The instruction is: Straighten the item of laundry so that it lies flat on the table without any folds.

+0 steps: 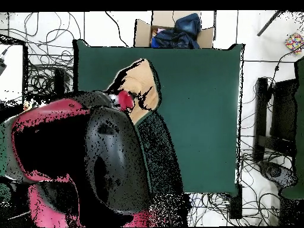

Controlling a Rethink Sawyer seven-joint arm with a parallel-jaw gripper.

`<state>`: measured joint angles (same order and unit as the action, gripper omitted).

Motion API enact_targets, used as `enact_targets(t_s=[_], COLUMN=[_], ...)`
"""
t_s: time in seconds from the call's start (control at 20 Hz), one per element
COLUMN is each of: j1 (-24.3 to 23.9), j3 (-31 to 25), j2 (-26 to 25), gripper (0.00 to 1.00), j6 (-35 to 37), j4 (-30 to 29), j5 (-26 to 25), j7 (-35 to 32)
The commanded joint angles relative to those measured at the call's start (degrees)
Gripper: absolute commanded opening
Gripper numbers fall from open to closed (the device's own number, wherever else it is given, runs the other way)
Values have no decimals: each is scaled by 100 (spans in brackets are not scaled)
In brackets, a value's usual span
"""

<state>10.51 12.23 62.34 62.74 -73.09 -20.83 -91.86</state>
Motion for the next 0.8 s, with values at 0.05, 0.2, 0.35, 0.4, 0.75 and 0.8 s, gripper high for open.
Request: enact_targets(t_s=[0.05,0.2,0.35,0.4,0.75,0.8], j1=[-294,-470,-700,-781,-1201,-1249], j3=[-430,-495,-624,-672,-905,-929], j2=[-20,-17,35,53,73,74], gripper=[0,0,0,0,0,0], j6=[209,297,-1,-124,-233,-257], j4=[-719,-850,-1112,-1211,-1605,-1654], j5=[-39,178,448,545,811,841], j7=[864,809,804,798,844,853])
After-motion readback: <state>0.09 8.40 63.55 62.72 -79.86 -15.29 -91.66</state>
